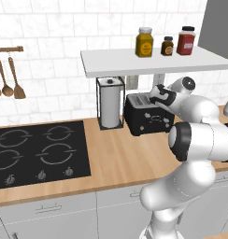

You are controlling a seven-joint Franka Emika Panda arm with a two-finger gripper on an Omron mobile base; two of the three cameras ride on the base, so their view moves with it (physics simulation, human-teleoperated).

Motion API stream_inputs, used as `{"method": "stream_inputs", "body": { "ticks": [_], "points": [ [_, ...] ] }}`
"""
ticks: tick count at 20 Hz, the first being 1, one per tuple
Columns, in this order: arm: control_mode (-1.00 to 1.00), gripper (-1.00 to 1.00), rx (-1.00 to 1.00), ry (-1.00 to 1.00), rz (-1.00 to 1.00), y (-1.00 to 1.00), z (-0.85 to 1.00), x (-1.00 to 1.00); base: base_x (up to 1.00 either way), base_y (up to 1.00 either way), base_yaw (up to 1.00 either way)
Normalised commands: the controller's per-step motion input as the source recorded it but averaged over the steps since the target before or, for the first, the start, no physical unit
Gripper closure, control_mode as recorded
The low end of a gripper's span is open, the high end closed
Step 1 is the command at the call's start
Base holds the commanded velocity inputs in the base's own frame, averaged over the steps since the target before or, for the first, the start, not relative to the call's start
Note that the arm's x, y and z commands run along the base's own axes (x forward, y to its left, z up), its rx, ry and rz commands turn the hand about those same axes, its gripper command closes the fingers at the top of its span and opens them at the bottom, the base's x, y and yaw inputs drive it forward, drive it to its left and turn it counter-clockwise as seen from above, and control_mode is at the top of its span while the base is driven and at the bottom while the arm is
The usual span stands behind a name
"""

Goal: Start the toaster. Once the lever pops up, take the bread to the plate on the dining counter.

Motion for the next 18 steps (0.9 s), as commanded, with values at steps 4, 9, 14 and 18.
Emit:
{"method": "stream_inputs", "body": {
  "ticks": [4, 9, 14, 18],
  "points": [
    [-1.00, -1.00, 0.00, 0.00, 0.00, 0.00, 0.00, 0.00, 0.00, 0.00, 0.00],
    [-1.00, -1.00, 0.00, 0.00, 0.00, 0.00, 0.00, 0.00, 0.00, 0.00, 0.00],
    [-1.00, -1.00, 0.00, 0.00, 0.00, 0.00, 0.00, 0.00, 0.00, 0.00, 0.00],
    [-1.00, -1.00, 0.00, 0.00, 0.00, 0.00, 0.00, 0.00, 0.00, 0.00, 0.00]
  ]
}}
